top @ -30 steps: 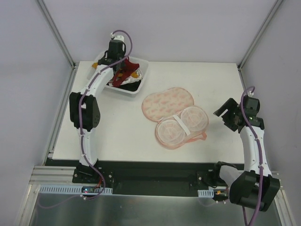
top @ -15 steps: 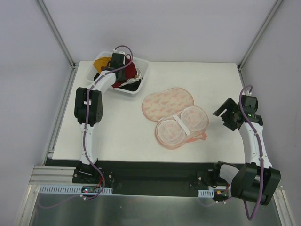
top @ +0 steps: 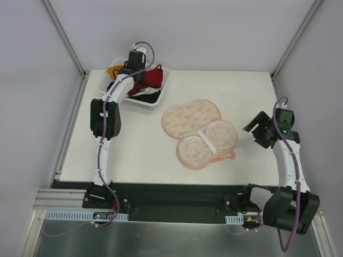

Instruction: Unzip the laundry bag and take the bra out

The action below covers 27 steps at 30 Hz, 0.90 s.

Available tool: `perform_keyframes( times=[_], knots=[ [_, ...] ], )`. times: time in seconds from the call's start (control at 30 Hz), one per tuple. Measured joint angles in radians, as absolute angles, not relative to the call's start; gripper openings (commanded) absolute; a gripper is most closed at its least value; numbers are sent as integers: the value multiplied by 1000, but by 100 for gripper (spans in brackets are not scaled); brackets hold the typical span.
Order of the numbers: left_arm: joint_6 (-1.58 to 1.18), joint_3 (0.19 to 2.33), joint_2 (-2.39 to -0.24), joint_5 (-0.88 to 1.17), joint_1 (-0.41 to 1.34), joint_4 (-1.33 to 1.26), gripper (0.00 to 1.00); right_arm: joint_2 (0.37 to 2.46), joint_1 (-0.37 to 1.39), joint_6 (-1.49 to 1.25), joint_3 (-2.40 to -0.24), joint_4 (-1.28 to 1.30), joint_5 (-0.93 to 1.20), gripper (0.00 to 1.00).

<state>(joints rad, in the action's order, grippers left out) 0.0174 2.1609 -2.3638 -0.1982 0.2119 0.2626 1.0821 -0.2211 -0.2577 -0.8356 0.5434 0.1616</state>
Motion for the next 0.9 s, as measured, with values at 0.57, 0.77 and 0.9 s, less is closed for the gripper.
perform_keyframes(
  times=[0.57,0.77,0.9],
  knots=[
    [45,1996,-2071,-135,221,291,99,986,-221,-258,-841,562,169,80],
    [36,1889,-1775,-140,266,284,99,928,-214,-258,-864,591,169,82],
    [-24,1683,-1580,-134,315,288,99,894,-186,-249,-872,627,150,94]
  ],
)
